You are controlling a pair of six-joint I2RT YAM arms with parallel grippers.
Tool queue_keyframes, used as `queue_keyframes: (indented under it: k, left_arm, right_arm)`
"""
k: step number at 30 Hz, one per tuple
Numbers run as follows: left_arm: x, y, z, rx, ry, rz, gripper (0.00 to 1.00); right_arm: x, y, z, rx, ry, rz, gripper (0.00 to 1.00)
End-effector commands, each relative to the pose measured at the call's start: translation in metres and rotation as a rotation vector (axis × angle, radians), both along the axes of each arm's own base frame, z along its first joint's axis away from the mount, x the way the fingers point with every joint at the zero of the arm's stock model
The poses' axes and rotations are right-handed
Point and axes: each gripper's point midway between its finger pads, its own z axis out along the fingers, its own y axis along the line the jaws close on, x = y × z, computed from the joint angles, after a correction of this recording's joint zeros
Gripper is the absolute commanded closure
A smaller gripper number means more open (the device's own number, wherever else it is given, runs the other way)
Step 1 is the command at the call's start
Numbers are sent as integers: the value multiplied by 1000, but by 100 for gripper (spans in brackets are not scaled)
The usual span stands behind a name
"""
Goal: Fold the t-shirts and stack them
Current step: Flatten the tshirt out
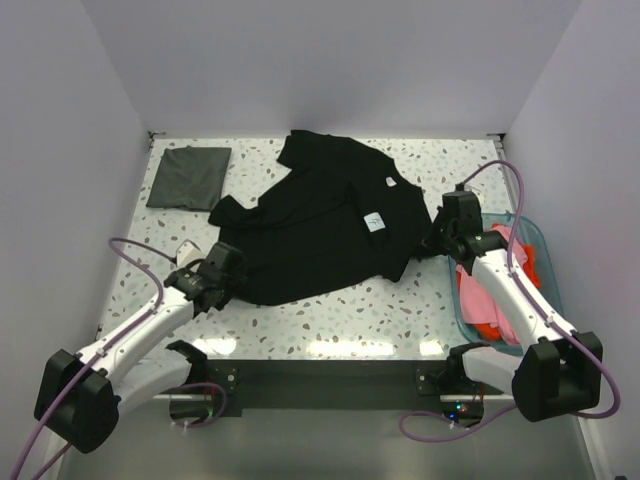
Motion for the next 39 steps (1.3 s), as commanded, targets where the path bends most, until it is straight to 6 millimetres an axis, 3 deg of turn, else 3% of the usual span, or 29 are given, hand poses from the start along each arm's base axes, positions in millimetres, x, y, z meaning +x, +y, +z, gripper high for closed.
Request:
queue_keyframes:
  k: [1,10,25,29,31,34,39]
  left_arm:
    - [-12,14,-3,38,34,57,43]
    - [-30,15,-20,2,68,71,45]
    - [-24,16,-30,22,41,48,76]
    - [-14,12,-23,22,1,10,92]
    - [-9,10,-17,26,-23,-15,100]
    - [2,12,6,41,-86,-35,100]
    - [20,24,81,77,-241,-25,100]
  right_arm:
    - [9,4,15,27,-55,7,100]
    - [9,11,6,58,-45,26,100]
    - [7,10,7,61,-50,27,100]
    - [6,11,12,61,-51,31,100]
    - [7,11,19,66,-65,27,100]
    - [6,12,31,81,-85,23,100]
    - [-4,10,71,102,-147,7,100]
